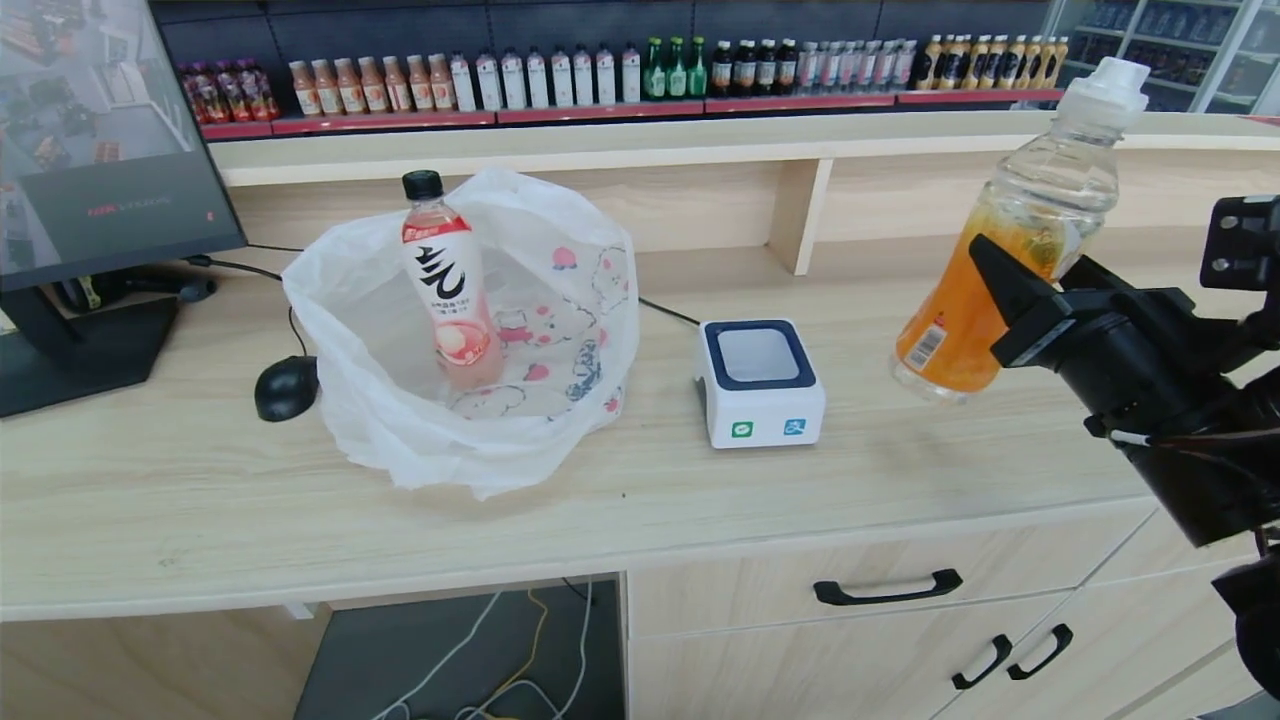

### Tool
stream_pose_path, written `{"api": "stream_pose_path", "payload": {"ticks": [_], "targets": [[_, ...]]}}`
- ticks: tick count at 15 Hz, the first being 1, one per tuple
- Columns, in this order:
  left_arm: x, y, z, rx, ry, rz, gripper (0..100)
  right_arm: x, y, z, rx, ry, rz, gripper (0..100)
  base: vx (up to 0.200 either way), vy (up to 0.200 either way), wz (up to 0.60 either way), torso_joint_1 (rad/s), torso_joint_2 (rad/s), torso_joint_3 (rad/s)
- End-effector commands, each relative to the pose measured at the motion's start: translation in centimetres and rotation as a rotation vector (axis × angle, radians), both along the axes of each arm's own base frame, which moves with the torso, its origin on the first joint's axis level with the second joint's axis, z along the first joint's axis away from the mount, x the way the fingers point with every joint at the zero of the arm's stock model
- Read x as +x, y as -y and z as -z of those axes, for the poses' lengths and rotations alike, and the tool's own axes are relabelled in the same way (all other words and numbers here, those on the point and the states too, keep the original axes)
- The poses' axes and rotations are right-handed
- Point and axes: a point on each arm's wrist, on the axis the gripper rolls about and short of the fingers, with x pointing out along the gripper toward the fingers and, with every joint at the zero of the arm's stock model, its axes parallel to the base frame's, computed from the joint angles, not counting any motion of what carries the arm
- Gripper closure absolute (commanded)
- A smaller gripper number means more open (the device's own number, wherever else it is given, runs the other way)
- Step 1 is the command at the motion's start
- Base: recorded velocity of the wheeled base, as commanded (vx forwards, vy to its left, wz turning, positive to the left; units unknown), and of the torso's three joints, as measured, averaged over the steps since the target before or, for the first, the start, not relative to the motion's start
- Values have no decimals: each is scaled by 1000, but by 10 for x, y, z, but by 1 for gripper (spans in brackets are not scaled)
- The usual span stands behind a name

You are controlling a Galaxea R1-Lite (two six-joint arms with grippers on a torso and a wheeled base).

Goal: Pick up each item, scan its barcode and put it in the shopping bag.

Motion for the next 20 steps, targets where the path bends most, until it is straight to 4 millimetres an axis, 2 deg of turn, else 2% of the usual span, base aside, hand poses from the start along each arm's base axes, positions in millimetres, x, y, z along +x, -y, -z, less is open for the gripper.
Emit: {"api": "stream_pose_path", "payload": {"ticks": [1,7,9,11,15,17,20], "targets": [[0,0,0,0,0,-1,0,-5,1,-1,-2,4,-3,100,0,0,0,0,0,0],[0,0,0,0,0,2,0,1,-5,-10,-88,62,11,100,0,0,0,0,0,0],[0,0,0,0,0,0,0,3,-21,-22,-151,132,3,100,0,0,0,0,0,0],[0,0,0,0,0,0,0,2,-36,-26,-208,125,-22,100,0,0,0,0,0,0],[0,0,0,0,0,0,0,9,-50,-41,-298,128,-19,100,0,0,0,0,0,0],[0,0,0,0,0,0,0,13,-58,-57,-342,159,-8,100,0,0,0,0,0,0],[0,0,0,0,0,0,0,13,-82,-64,-375,179,-81,100,0,0,0,0,0,0]]}}
